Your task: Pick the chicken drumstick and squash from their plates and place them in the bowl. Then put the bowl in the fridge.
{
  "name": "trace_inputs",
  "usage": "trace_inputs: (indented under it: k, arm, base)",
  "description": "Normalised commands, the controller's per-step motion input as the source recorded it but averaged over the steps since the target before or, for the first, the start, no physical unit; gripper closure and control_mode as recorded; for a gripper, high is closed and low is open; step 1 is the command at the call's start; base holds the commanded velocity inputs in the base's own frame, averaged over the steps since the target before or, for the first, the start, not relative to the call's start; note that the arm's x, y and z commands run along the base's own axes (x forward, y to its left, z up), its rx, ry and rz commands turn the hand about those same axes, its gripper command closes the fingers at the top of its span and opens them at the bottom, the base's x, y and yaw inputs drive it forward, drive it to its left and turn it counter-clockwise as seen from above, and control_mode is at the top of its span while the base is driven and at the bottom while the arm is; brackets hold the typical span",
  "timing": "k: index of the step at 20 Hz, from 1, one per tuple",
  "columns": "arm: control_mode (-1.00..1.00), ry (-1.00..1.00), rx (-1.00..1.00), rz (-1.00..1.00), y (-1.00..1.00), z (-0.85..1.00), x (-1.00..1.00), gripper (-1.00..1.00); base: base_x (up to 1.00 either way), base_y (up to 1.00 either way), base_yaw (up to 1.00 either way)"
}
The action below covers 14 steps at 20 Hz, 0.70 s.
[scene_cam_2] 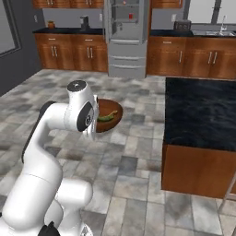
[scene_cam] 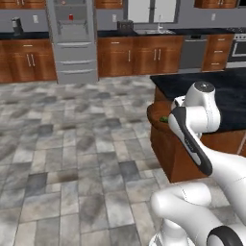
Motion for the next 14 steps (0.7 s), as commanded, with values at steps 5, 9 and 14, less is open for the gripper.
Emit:
trace_inputs:
  k: [5, 9, 14]
  arm:
    - [1.0, 0.0, 0.0, 0.0, 0.0, 0.0, 0.0, 1.0]
    - [1.0, 0.0, 0.0, 0.0, 0.0, 0.0, 0.0, 1.0]
    - [1.0, 0.0, 0.0, 0.0, 0.0, 0.0, 0.0, 1.0]
  base:
    - [0.48, 0.8, -0.08]
    - [0.57, 0.75, -0.09]
    - [0.65, 0.7, -0.07]
